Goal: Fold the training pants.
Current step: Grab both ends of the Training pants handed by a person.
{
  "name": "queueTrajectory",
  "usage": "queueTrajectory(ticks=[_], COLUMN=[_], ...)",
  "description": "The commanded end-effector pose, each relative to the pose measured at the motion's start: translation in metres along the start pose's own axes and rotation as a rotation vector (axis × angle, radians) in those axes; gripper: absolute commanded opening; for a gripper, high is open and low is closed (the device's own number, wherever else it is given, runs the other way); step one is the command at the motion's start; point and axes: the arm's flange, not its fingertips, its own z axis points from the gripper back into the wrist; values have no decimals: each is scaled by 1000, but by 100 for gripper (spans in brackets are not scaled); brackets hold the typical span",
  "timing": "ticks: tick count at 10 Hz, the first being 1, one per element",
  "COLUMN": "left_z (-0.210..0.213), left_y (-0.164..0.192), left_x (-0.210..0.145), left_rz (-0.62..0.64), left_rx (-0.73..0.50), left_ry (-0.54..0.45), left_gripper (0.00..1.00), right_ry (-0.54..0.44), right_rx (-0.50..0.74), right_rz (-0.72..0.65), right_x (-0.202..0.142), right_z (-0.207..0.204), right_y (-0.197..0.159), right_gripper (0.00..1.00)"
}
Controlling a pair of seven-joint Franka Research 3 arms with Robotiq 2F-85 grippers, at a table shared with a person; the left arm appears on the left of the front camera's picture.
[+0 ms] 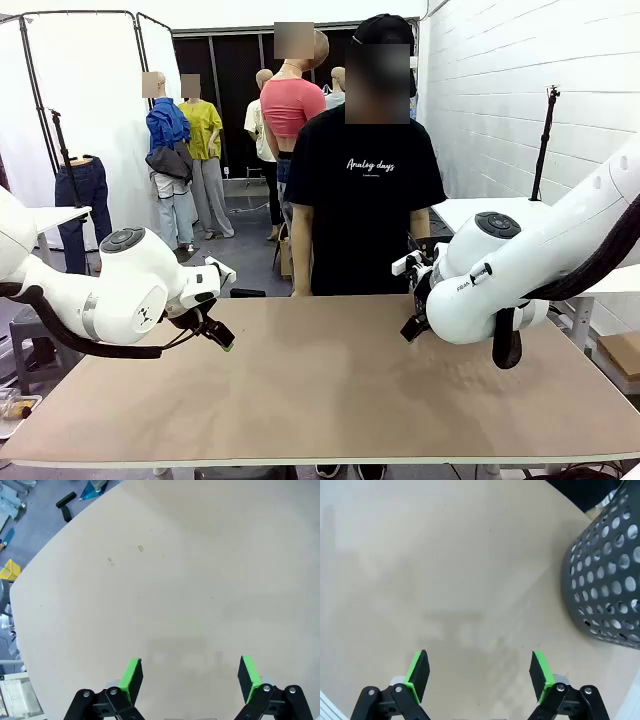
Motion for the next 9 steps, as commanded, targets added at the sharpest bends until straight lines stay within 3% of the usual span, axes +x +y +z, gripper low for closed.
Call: queueTrajectory(ticks=[1, 9], left_z=[0, 0], left_y=[0, 0], left_x=[0, 0], left_rz=[0, 0], left_rx=[0, 0], left_ry=[0, 0], left_gripper=[100, 100], right_ry=[0, 0], right_rx=[0, 0], right_rz=[0, 0], right_x=[0, 0], right_z=[0, 0], right_y=[0, 0], right_gripper=[100, 100])
